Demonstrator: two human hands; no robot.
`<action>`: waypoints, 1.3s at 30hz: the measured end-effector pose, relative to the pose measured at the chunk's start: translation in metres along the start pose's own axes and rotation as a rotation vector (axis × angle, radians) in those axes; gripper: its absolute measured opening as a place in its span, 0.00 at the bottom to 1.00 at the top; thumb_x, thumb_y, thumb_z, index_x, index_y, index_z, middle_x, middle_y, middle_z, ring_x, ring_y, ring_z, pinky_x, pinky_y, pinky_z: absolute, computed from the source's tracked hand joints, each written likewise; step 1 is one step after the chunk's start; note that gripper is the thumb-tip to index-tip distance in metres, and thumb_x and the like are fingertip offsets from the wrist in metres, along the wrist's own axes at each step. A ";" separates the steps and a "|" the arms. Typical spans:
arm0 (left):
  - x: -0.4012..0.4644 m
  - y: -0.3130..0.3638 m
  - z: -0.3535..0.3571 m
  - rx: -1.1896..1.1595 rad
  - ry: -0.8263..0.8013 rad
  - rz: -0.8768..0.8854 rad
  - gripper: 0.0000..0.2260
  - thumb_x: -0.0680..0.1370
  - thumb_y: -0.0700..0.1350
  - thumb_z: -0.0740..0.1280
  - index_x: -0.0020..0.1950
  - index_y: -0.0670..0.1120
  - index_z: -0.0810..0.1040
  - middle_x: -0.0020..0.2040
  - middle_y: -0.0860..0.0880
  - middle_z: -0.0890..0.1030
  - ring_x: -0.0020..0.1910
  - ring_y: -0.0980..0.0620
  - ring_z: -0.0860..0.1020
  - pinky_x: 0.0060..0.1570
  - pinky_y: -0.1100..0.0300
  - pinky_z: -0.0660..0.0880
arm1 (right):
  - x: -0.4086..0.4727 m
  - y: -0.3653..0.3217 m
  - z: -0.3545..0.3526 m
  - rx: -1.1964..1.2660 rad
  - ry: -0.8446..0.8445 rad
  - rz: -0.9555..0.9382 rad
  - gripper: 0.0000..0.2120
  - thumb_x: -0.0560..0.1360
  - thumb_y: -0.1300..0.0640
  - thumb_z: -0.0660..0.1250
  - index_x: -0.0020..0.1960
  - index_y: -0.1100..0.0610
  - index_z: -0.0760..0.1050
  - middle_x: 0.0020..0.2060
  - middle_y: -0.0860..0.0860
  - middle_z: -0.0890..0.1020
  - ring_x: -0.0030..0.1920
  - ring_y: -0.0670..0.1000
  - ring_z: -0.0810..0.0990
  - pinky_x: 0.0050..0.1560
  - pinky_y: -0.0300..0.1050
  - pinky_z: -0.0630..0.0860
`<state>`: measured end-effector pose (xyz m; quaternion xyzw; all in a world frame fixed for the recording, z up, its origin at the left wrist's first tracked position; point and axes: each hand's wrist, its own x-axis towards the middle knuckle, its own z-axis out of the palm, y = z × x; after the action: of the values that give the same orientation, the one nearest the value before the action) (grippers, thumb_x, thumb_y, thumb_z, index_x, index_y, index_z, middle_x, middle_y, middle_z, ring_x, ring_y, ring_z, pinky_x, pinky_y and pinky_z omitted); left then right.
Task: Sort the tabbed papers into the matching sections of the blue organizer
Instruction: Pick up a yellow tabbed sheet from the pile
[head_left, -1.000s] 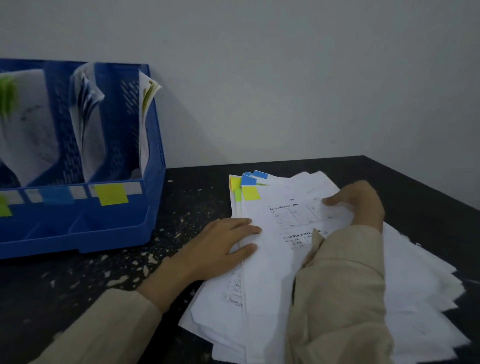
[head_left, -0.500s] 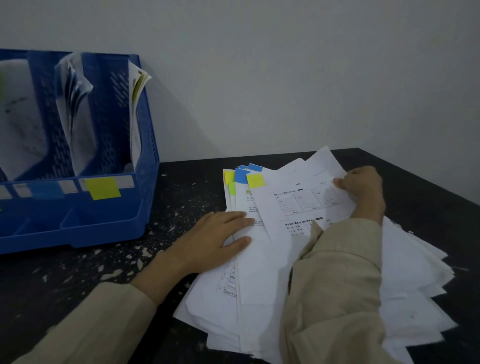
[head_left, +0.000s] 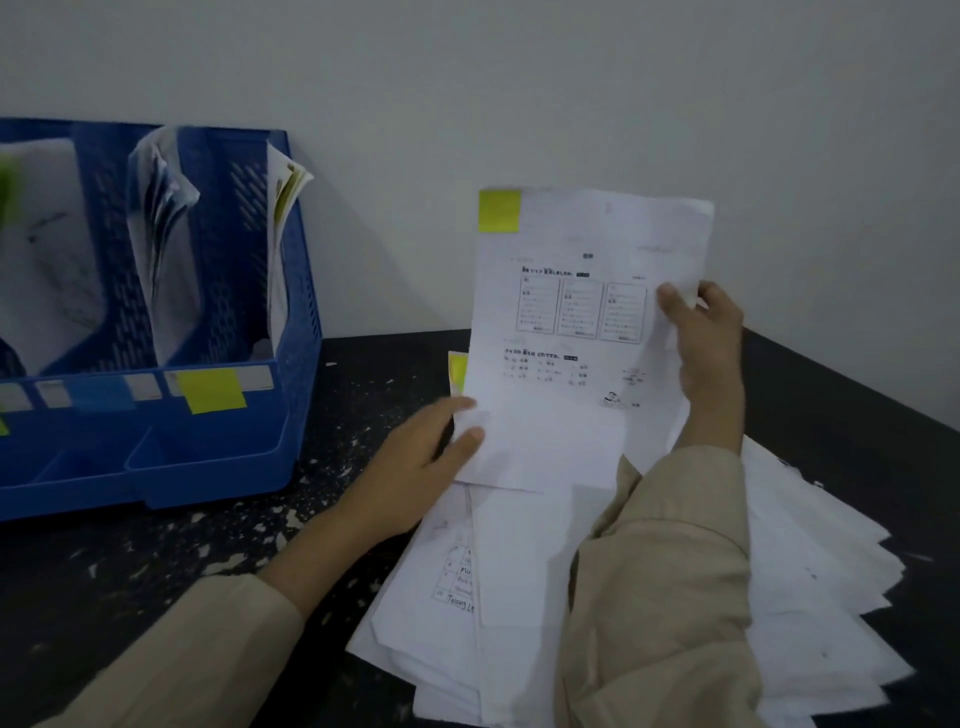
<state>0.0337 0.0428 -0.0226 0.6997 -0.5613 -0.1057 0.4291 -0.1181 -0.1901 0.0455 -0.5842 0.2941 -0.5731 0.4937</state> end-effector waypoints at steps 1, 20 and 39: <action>0.003 0.003 -0.004 -0.083 0.079 -0.016 0.16 0.79 0.50 0.60 0.67 0.52 0.66 0.62 0.57 0.72 0.57 0.69 0.70 0.54 0.77 0.67 | 0.000 -0.001 0.002 0.046 -0.012 0.011 0.07 0.76 0.60 0.66 0.54 0.59 0.74 0.45 0.48 0.81 0.47 0.49 0.80 0.50 0.44 0.78; 0.016 0.032 -0.094 -0.446 0.494 -0.087 0.11 0.83 0.42 0.54 0.53 0.53 0.74 0.52 0.50 0.79 0.49 0.54 0.77 0.51 0.59 0.76 | -0.021 -0.065 0.081 0.229 -0.502 -0.127 0.07 0.77 0.59 0.64 0.52 0.57 0.79 0.46 0.49 0.85 0.48 0.51 0.83 0.45 0.43 0.80; -0.068 0.033 -0.238 0.322 1.094 -0.006 0.17 0.81 0.45 0.59 0.33 0.49 0.62 0.30 0.52 0.63 0.27 0.59 0.61 0.28 0.67 0.60 | -0.085 -0.098 0.174 -0.135 -0.909 -0.351 0.11 0.75 0.47 0.65 0.56 0.38 0.72 0.61 0.43 0.73 0.61 0.43 0.71 0.62 0.42 0.66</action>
<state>0.1373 0.2176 0.1234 0.7108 -0.2643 0.3575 0.5450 0.0128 -0.0380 0.1277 -0.8466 -0.0175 -0.3143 0.4291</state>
